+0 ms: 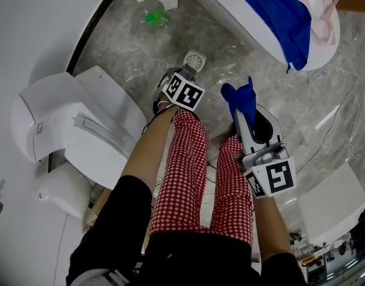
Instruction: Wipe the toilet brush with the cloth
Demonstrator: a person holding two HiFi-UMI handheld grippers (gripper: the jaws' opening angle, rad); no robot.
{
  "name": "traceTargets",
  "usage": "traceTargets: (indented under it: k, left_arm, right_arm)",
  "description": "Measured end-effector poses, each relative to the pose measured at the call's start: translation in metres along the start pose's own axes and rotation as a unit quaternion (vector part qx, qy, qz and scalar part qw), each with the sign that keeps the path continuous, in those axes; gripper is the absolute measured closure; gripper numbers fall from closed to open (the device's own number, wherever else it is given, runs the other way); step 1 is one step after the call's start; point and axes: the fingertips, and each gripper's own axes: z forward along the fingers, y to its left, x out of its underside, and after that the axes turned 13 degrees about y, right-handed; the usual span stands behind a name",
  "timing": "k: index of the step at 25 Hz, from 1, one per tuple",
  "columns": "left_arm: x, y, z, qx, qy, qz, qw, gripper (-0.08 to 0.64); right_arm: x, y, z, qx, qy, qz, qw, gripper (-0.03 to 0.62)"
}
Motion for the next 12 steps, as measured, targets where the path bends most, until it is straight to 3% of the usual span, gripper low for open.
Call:
traceTargets:
  k: [12]
  left_arm:
    - [0.01,-0.006,-0.016,-0.005,-0.006,-0.007,0.9999,0.391]
  right_arm:
    - [-0.002,0.002,-0.008,0.004,-0.007,-0.005,1.0,0.528]
